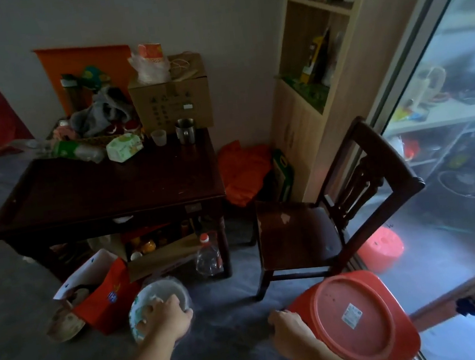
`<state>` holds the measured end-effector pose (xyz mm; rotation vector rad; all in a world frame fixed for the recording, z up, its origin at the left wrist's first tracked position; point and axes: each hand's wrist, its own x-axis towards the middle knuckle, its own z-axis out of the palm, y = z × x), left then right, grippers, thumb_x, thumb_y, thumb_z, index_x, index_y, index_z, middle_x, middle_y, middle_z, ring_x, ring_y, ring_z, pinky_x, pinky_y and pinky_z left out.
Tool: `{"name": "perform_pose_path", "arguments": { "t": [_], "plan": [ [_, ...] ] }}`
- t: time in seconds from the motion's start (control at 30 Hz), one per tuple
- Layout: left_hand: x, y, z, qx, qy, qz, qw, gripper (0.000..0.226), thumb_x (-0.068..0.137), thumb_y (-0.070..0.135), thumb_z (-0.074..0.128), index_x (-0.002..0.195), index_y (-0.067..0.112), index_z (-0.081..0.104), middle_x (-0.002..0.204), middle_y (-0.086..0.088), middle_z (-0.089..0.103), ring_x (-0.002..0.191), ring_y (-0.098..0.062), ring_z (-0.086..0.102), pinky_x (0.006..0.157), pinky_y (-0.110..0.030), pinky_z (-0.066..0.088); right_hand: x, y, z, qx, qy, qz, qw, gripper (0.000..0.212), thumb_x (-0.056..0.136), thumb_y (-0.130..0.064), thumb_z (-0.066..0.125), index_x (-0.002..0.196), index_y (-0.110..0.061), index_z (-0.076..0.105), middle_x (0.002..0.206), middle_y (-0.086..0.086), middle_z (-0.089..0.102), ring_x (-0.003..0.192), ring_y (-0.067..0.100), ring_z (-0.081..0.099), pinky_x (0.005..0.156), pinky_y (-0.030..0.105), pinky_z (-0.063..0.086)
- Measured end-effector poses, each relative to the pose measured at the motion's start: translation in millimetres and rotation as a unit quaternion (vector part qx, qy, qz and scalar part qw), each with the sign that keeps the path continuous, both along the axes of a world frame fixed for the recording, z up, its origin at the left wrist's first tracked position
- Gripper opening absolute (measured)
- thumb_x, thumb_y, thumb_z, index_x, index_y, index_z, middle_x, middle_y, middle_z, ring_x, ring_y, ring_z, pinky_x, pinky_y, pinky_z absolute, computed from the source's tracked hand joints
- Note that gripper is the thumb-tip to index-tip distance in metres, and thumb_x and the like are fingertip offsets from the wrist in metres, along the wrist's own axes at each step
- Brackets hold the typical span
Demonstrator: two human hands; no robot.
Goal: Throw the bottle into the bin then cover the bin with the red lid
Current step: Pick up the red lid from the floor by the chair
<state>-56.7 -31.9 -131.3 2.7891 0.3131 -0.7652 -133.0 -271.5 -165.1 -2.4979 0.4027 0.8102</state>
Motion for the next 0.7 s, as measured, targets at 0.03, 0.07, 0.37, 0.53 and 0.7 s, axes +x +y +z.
{"name": "perform_pose_path", "arguments": {
  "t": [0.03,0.07,0.37,0.53,0.7],
  "plan": [
    [-1,-1,1,-0.002,0.0,0.002,1.0,0.049,0.091,0.05,0.047,0.135,0.028,0.049,0.151,-0.01,0.035,0.136,-0.032,0.036,0.107,-0.047,0.035,0,0,0,-0.004,-0.001,0.004,1.0,0.038,0.084,-0.011,0.05,0.12,-0.016,0.06,0.127,0.011,0.06,0.119,0.03,0.054,0.099,0.036,0.044],
    [-2,-3,2,-0.001,-0.003,0.001,1.0,0.049,0.091,0.05,0.046,0.135,0.027,0.049,0.15,-0.01,0.037,0.136,-0.032,0.037,0.107,-0.046,0.036,-1,-1,3,-0.007,-0.002,0.009,1.0,0.038,0.082,-0.011,0.05,0.118,-0.015,0.061,0.127,0.011,0.061,0.119,0.031,0.055,0.098,0.036,0.044],
    [-14,-43,-7,-0.039,-0.009,0.034,0.999,0.046,0.091,0.046,0.047,0.131,0.023,0.05,0.147,-0.012,0.04,0.135,-0.033,0.038,0.108,-0.049,0.036,-1,-45,1,-0.007,-0.001,0.058,0.998,0.038,0.083,-0.022,0.049,0.117,-0.012,0.063,0.122,0.013,0.067,0.114,0.03,0.063,0.095,0.035,0.048],
    [-24,-104,-21,-0.049,0.006,0.065,0.997,0.048,0.089,0.047,0.051,0.13,0.022,0.05,0.144,-0.013,0.043,0.134,-0.036,0.037,0.108,-0.052,0.035,-2,-96,-8,0.001,-0.003,0.105,0.995,0.035,0.084,-0.015,0.048,0.115,-0.018,0.064,0.121,0.01,0.067,0.115,0.028,0.062,0.097,0.034,0.048],
    [-33,-194,-23,-0.043,0.004,0.089,0.995,0.045,0.09,0.045,0.049,0.128,0.021,0.052,0.141,-0.011,0.045,0.132,-0.034,0.04,0.108,-0.048,0.036,-8,-190,-8,-0.023,-0.02,0.121,0.992,0.037,0.09,-0.012,0.049,0.124,-0.013,0.062,0.124,0.009,0.068,0.117,0.027,0.062,0.096,0.029,0.046]
  ]
}}
